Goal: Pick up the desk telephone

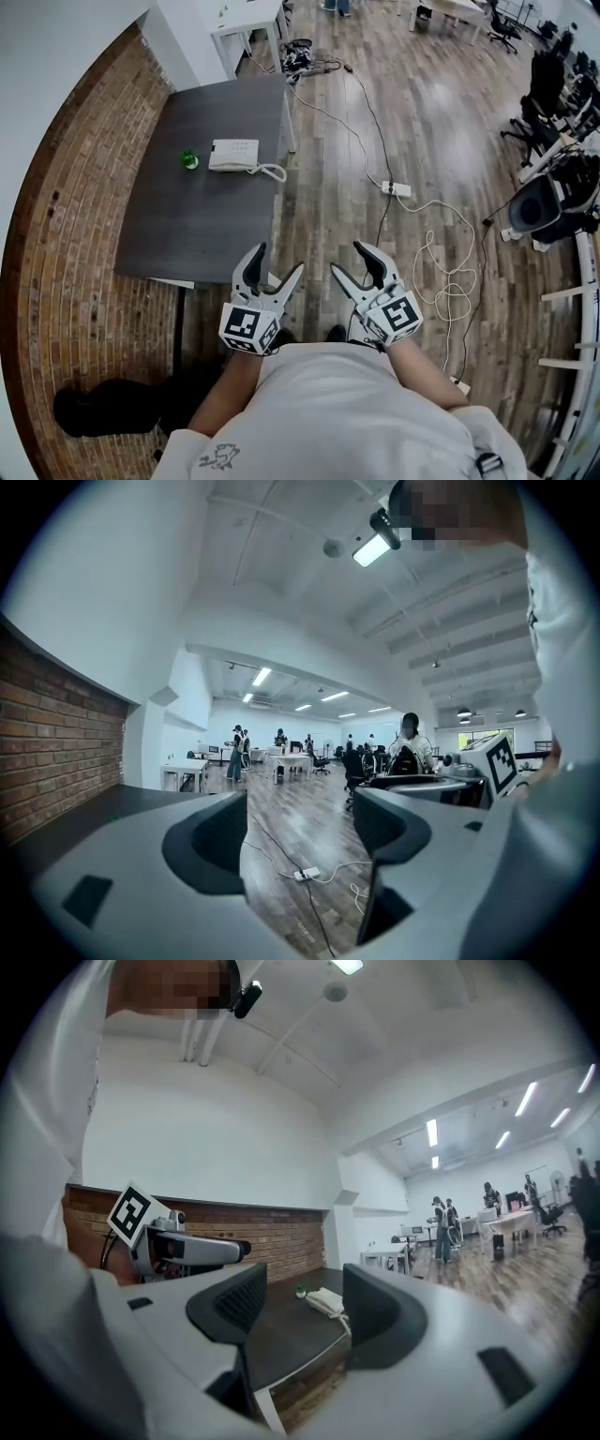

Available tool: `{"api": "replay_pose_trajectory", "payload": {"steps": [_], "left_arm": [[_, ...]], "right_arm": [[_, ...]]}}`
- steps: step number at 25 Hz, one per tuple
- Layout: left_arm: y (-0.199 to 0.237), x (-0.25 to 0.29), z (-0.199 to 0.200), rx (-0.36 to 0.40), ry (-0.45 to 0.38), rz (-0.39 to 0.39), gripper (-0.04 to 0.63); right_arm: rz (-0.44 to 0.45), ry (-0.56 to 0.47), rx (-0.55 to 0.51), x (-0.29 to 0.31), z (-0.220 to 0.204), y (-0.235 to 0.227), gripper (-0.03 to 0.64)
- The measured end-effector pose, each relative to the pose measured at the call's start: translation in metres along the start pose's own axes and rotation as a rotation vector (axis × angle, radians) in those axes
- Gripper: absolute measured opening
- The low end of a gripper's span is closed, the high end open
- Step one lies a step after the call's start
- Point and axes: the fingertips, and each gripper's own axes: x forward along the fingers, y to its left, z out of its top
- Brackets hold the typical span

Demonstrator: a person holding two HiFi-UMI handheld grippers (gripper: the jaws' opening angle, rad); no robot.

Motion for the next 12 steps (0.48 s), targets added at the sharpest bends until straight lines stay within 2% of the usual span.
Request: {"api": "replay_pose_trajectory", "payload": {"steps": [12], "left_arm": [[-0.042,0.082,0.005,-0.019,-0.003,-0.147,0.354]], "right_arm": [[-0.153,0.011,0.006,-0.041,0.003,-0.068,0.263]]}}
